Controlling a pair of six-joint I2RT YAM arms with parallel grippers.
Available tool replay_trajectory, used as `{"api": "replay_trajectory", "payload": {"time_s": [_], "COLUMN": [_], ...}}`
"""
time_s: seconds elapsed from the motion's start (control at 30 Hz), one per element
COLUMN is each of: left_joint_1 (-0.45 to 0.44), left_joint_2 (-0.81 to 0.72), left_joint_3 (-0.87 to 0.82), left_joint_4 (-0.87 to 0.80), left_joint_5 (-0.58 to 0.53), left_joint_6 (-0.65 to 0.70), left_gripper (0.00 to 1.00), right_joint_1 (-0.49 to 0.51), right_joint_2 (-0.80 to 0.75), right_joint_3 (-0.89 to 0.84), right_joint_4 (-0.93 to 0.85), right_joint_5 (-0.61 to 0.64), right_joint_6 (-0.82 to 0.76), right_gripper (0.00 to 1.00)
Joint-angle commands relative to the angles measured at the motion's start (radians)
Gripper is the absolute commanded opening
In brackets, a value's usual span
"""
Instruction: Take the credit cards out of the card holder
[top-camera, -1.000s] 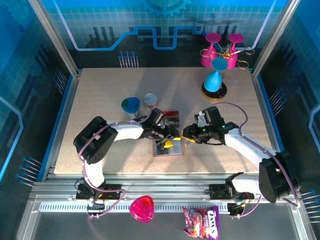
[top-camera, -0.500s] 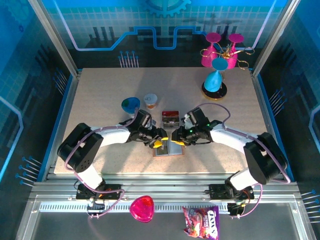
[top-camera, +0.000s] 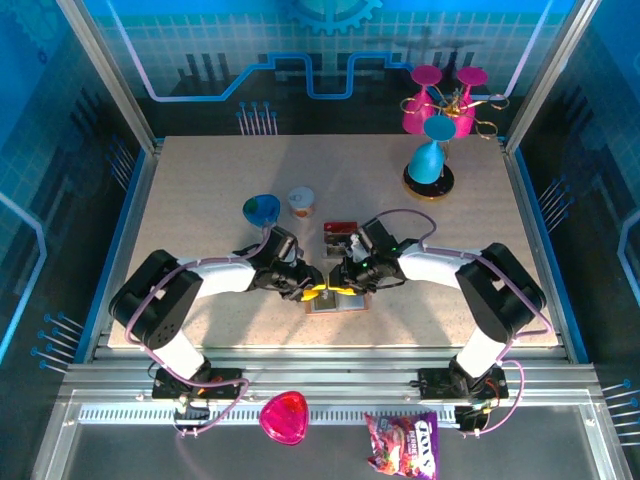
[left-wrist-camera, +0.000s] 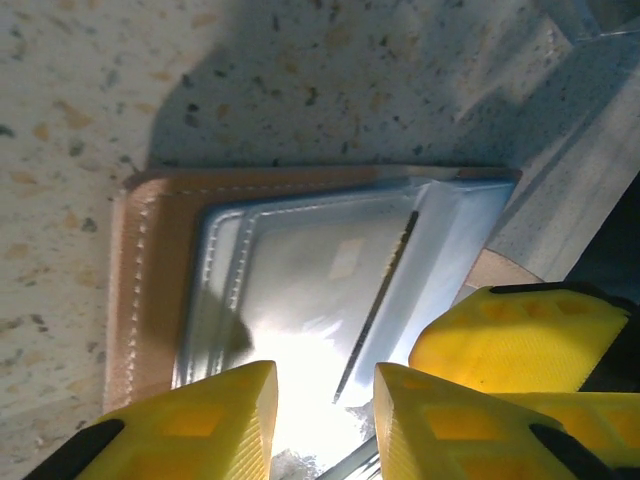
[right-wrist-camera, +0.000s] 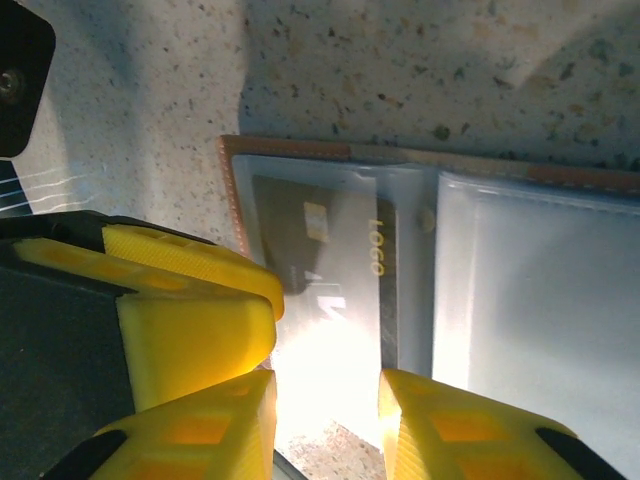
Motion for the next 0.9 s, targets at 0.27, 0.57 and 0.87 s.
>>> {"api": "replay_trajectory", "payload": {"time_s": [0.27,0.57,0.87], "left_joint_1": [0.047,0.058,0.058], "left_joint_2": [0.048,0.033,0.023], "left_joint_3": [0.002,0.012,0.009], "left_joint_4": [-0.011,-0.009,-0.015], "left_joint_5": [0.007,0.028,0.023], "left_joint_6": [0.059,0.062,0.061], "left_gripper": [0.31,0.31,0.28], "right_joint_1": [0.013,0.018,0.025], "right_joint_2": [0.02,0.045,0.098], "right_joint_3": [0.05,0.07,0.102], "right_joint_4": [-0.009,0.002,0.003], "right_joint_5": [-0.022,-0.038,-0.05], "right_joint_6": [-0.002,-0.001,-0.013], "right_gripper": [0.32,0.32,0.31]}}
